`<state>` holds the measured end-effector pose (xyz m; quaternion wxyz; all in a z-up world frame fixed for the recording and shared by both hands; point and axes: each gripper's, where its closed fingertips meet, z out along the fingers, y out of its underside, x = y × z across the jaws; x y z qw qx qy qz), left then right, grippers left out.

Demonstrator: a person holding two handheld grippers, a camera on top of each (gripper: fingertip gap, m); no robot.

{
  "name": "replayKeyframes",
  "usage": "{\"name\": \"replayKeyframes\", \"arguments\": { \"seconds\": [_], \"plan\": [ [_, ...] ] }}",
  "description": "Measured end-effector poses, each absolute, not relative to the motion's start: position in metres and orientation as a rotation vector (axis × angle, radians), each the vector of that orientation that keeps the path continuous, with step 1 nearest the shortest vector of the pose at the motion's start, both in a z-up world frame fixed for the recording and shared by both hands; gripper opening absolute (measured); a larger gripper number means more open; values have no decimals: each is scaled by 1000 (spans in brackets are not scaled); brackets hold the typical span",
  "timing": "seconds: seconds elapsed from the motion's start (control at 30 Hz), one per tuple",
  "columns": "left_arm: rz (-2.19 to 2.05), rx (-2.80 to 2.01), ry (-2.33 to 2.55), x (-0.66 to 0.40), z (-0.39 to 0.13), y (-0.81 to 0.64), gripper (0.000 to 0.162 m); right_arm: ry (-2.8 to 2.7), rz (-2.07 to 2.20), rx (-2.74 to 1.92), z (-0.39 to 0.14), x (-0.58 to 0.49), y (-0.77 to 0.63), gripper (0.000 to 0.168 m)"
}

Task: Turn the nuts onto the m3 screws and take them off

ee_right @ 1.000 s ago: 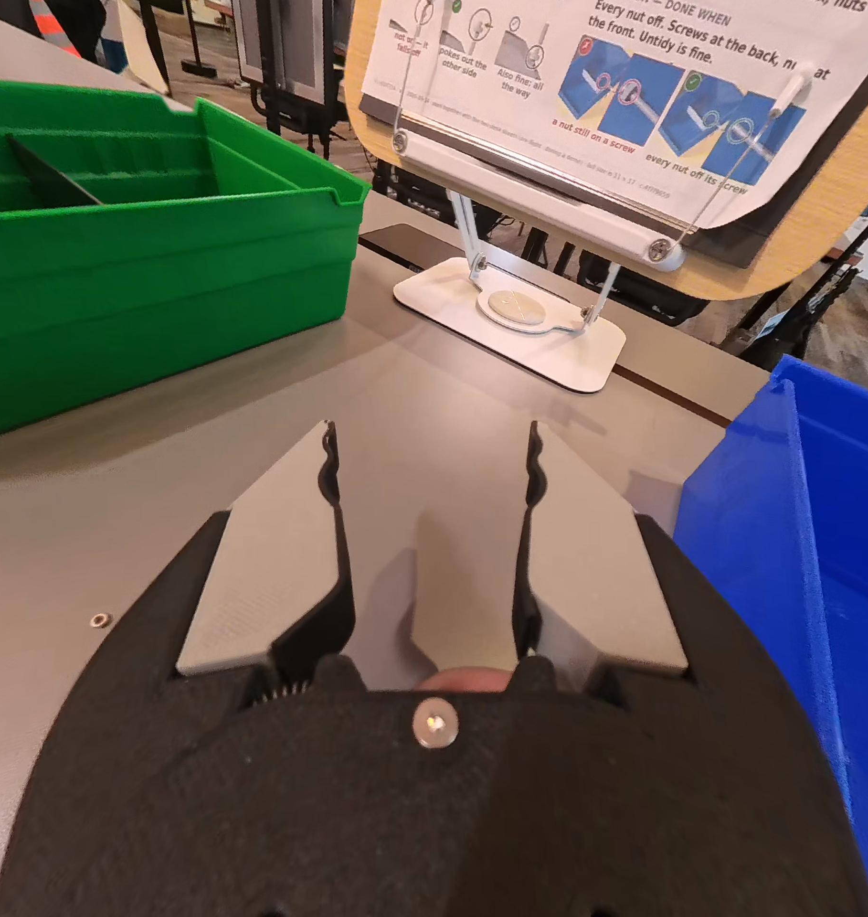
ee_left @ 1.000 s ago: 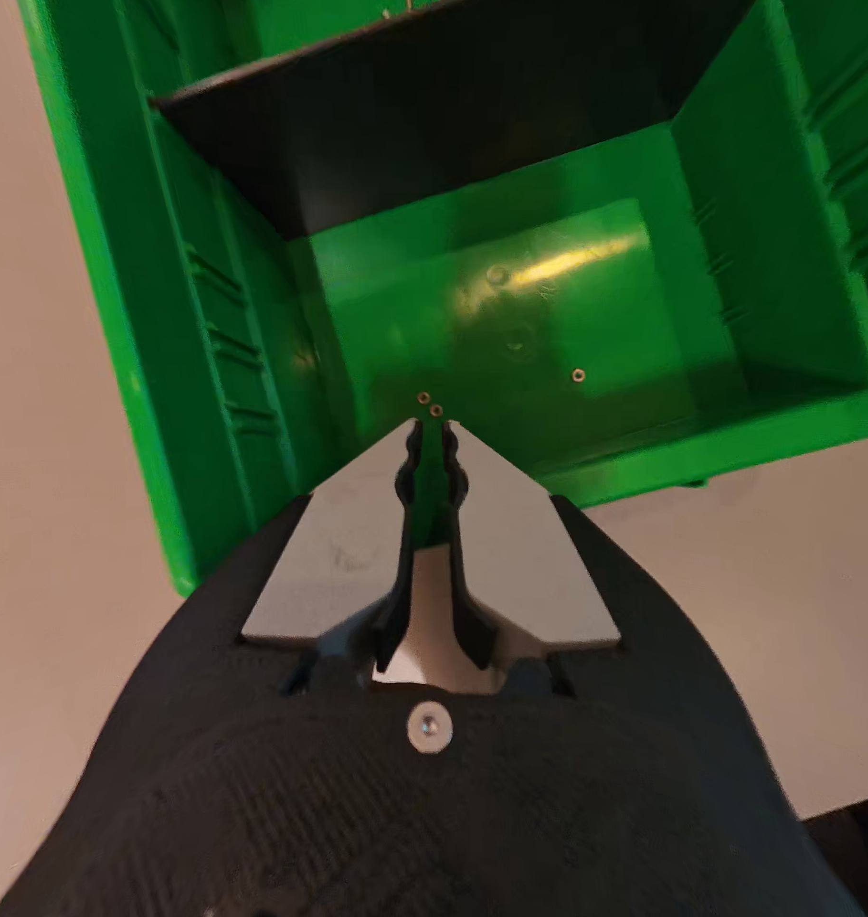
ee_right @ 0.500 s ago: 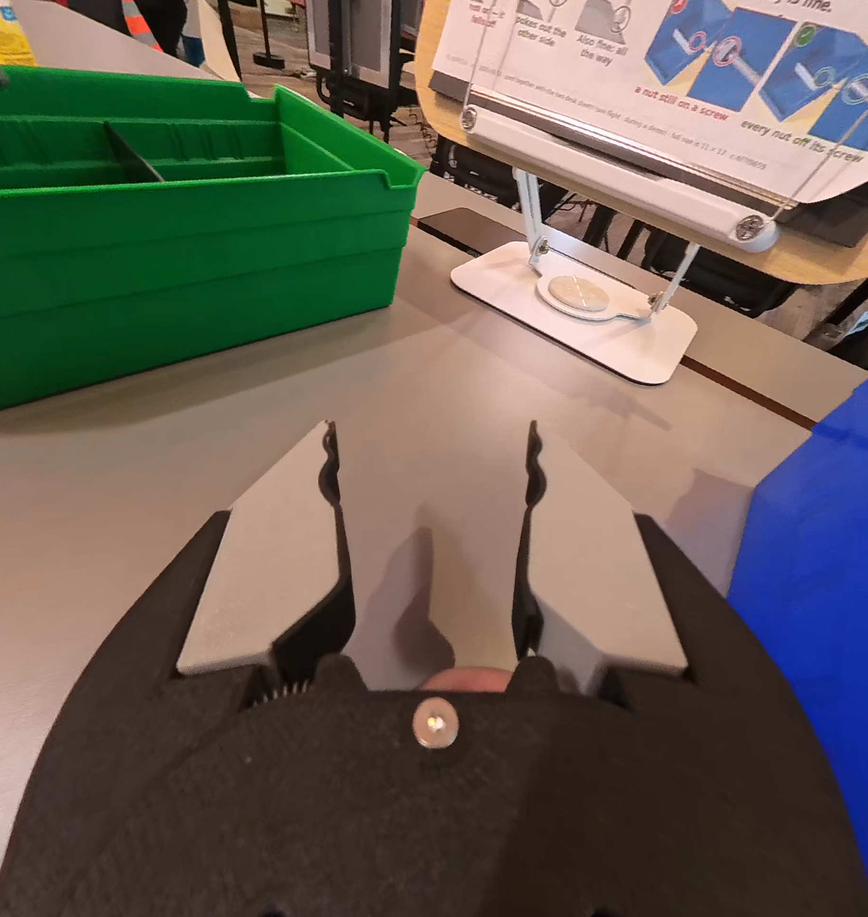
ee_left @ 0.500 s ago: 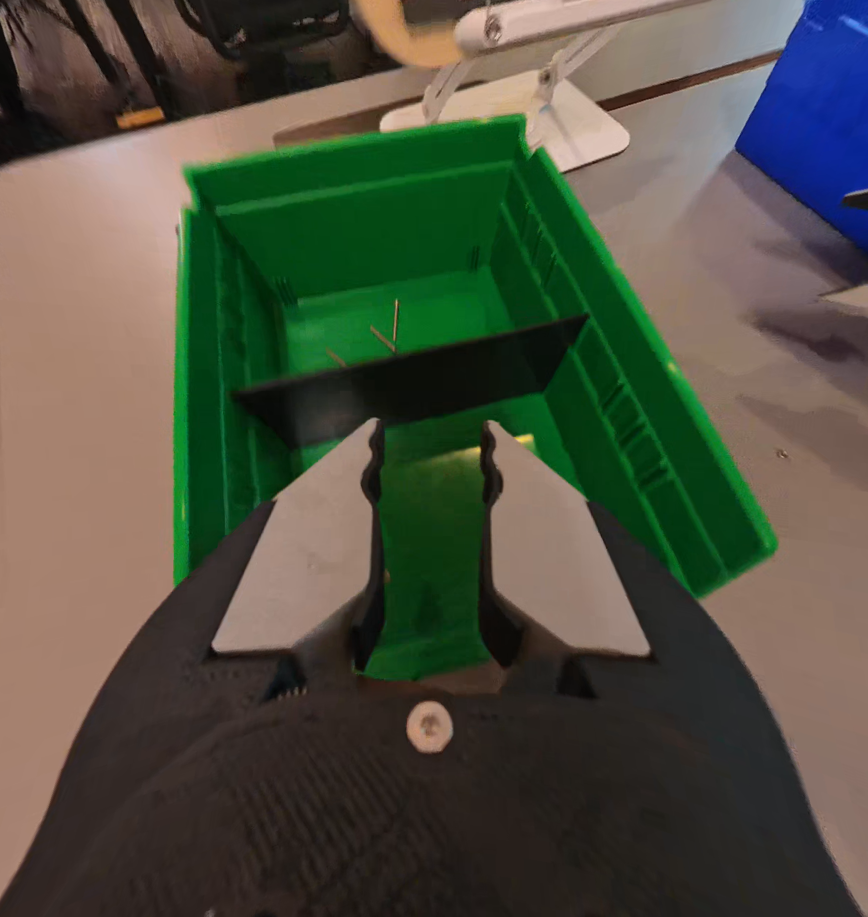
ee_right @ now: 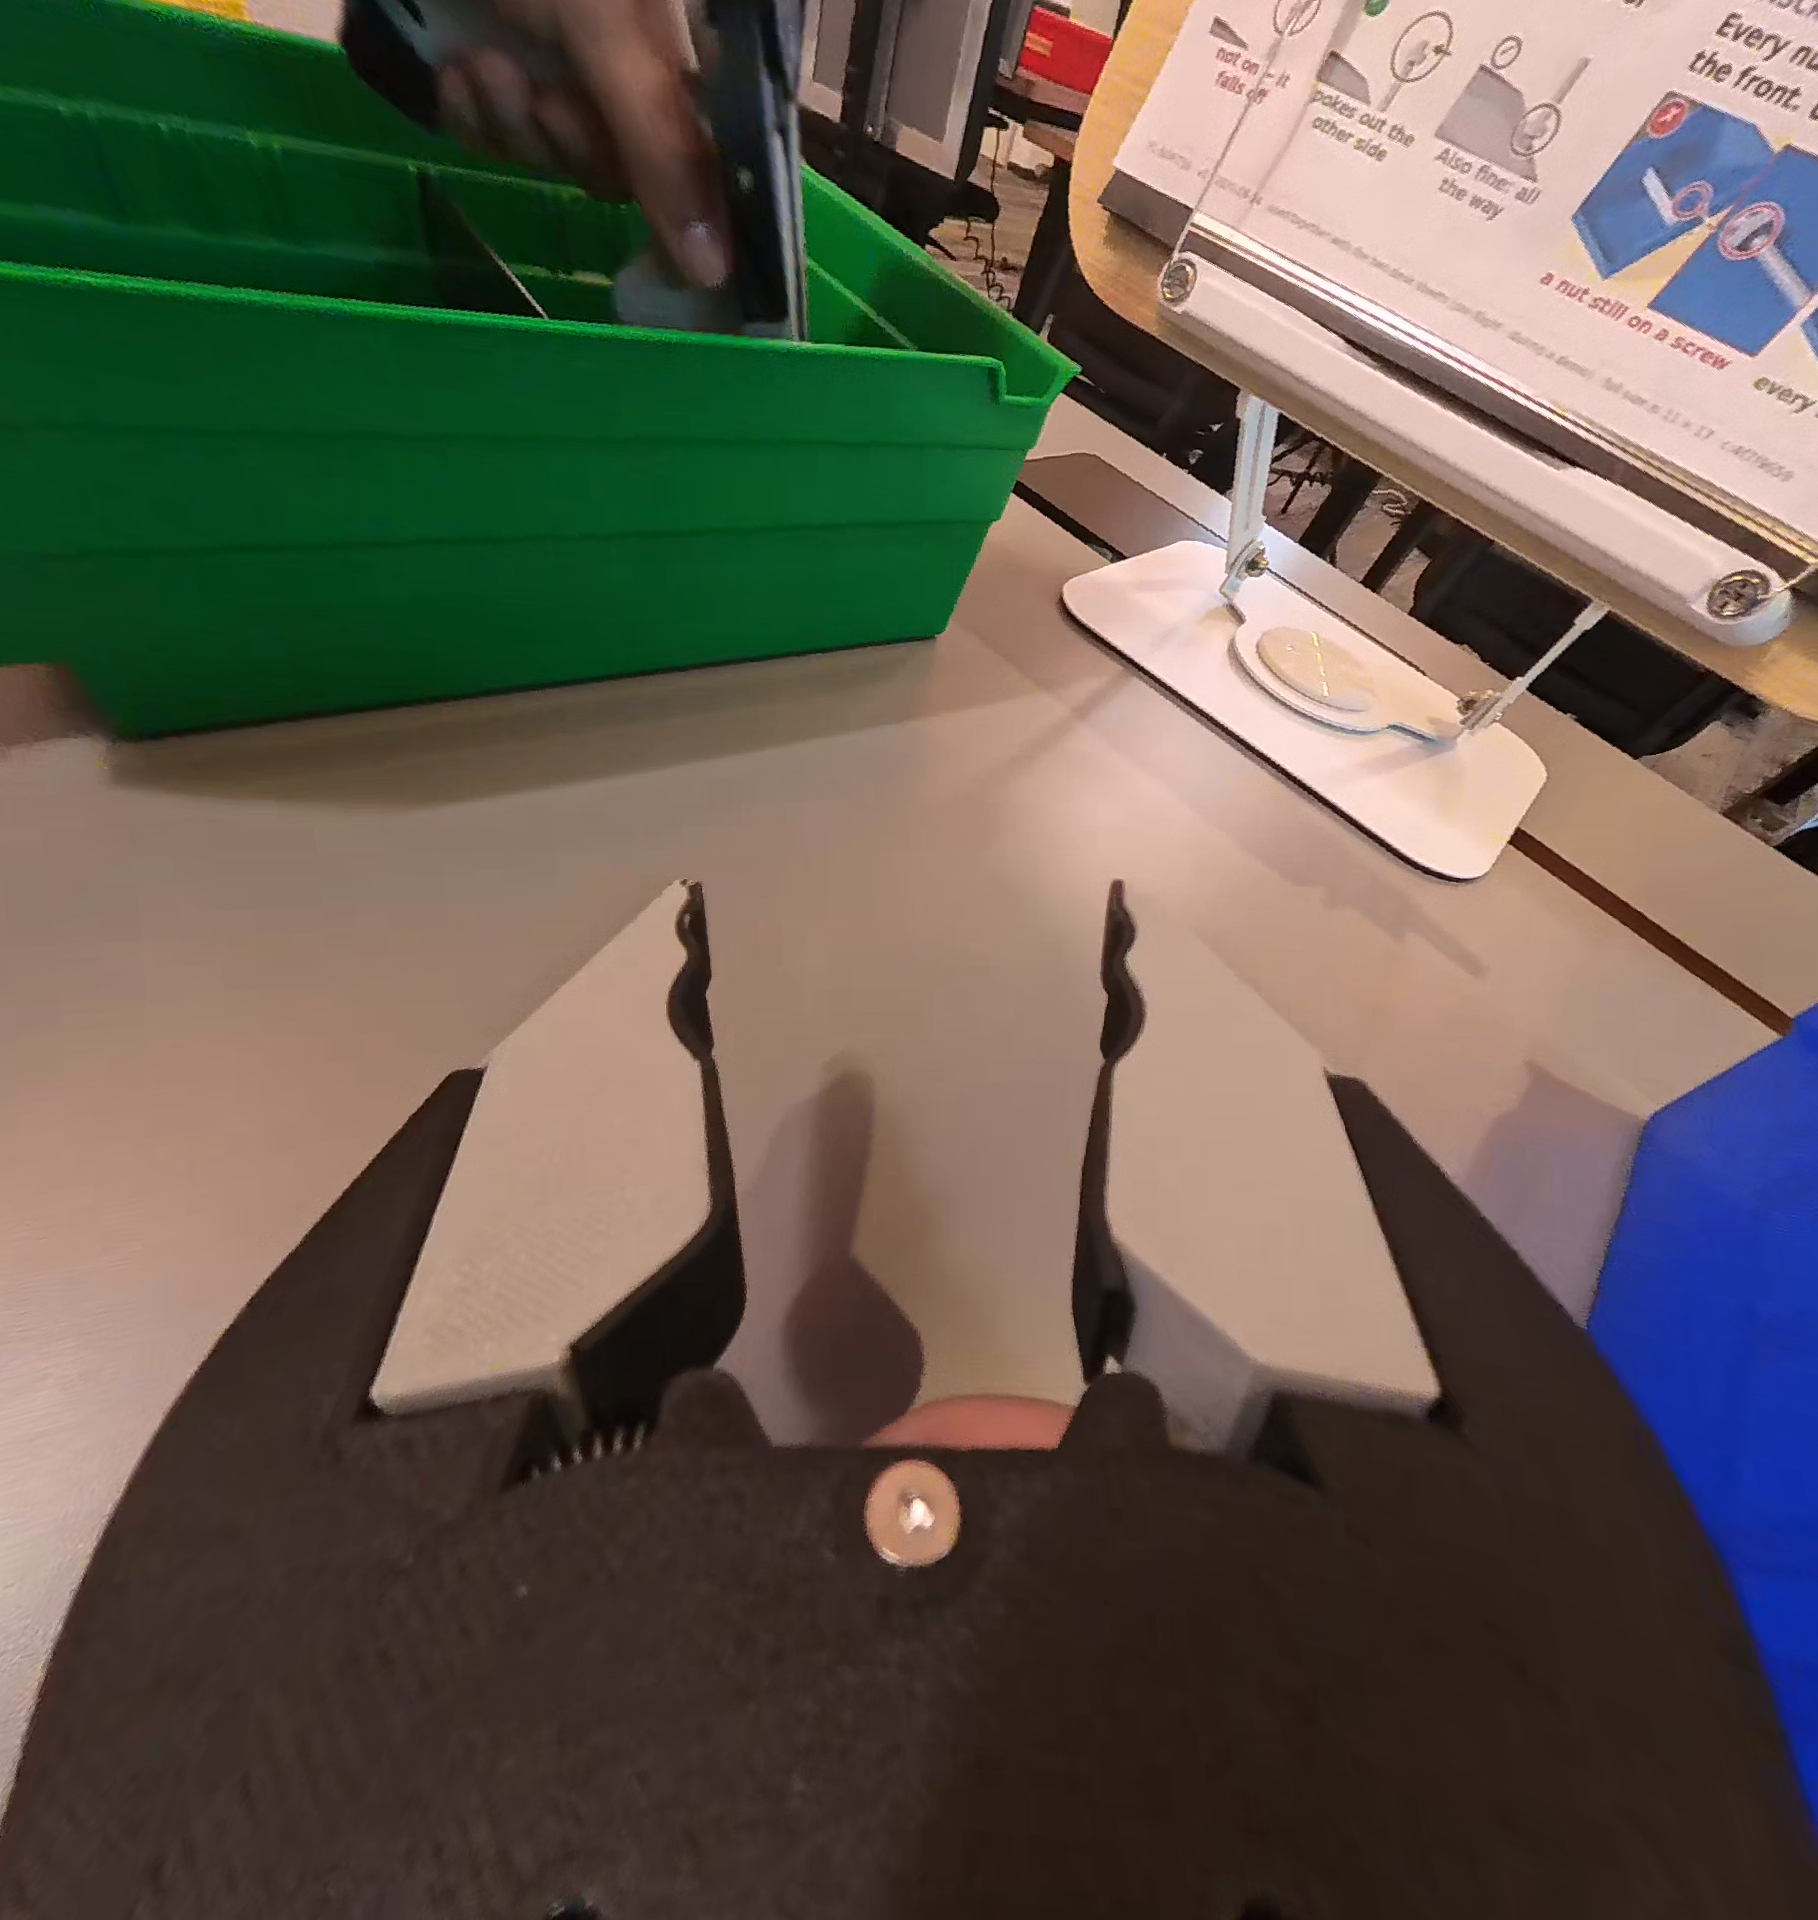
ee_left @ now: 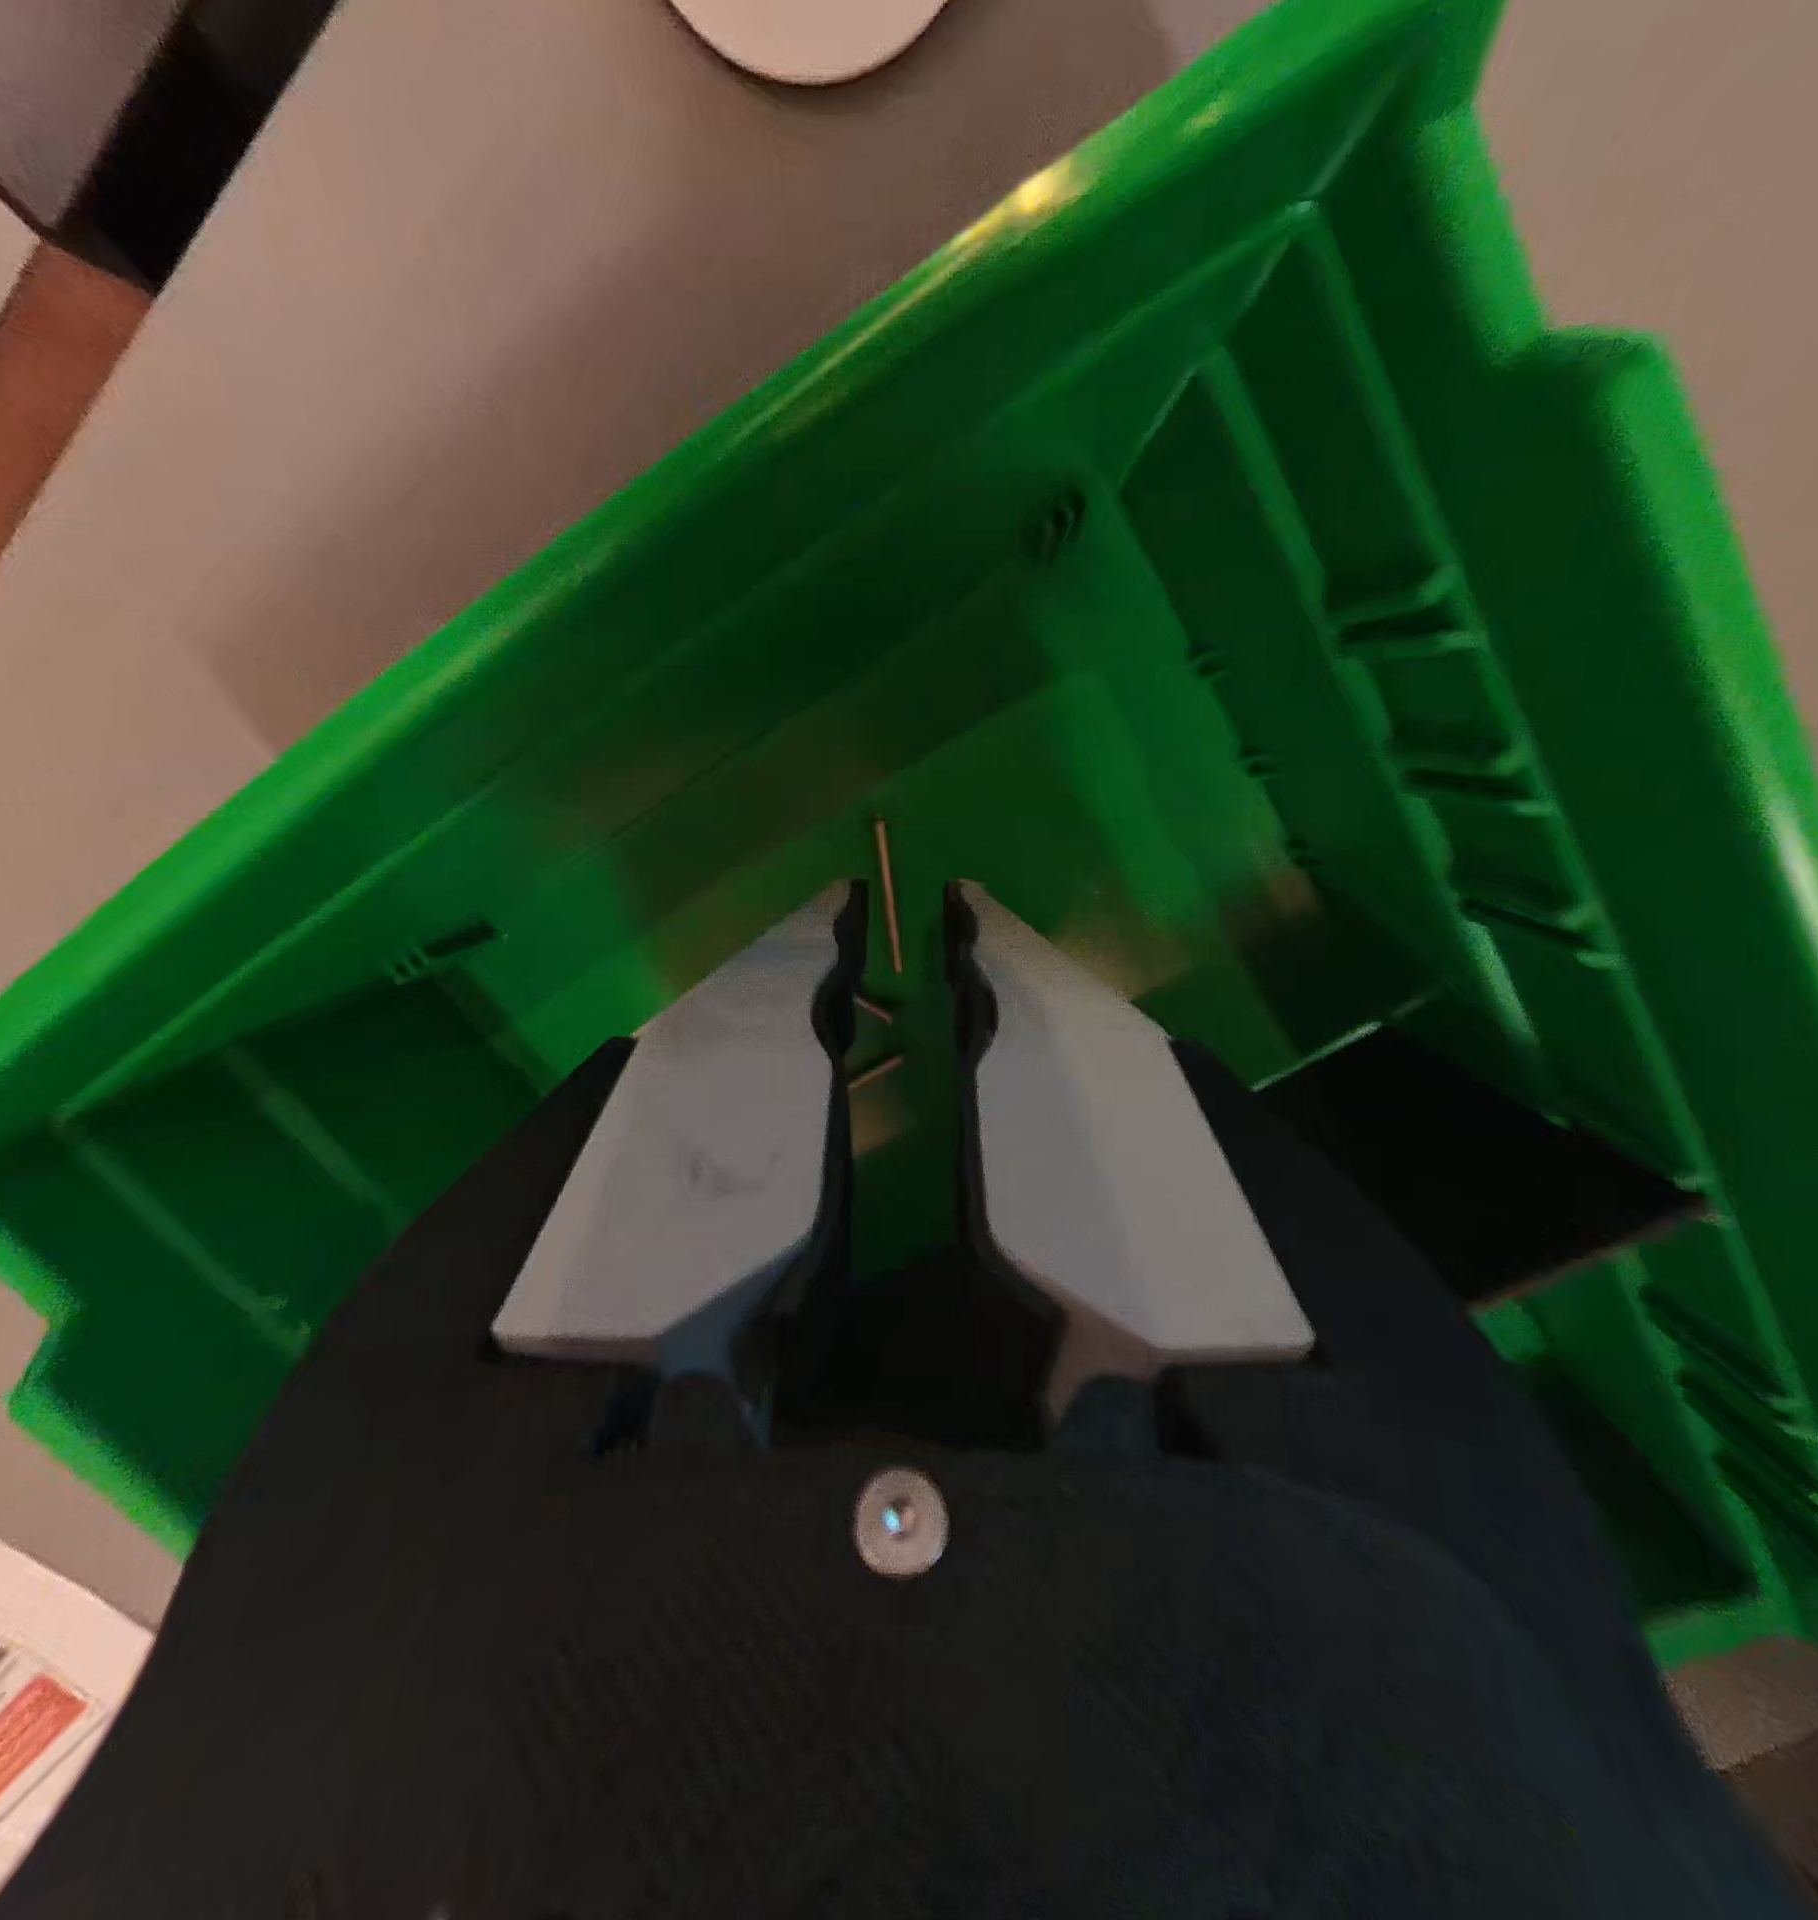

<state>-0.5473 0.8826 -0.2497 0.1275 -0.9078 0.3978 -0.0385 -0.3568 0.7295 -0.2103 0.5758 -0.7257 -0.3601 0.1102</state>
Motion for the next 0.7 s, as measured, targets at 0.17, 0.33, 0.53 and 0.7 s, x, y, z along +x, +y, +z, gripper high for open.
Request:
{"name": "replayKeyframes", "arguments": {
  "seconds": [0.17, 0.33, 0.53, 0.7],
  "plan": [
    [-89, -2667, 1211, -549, -266, 890, 10, -839, 294, -1726, -214, -357, 730, 74],
    [-89, -2674, 1239, -549, -276, 891, 6, -820, 316, -1739, -214, -355, 731, 73],
    [-84, -2649, 1209, -551, -277, 894, 2, -819, 320, -1737, -213, -356, 731, 73],
    [-46, -2629, 1219, -553, -276, 894, 1, -819, 308, -1733, -213, -355, 731, 73]
  ]
}}
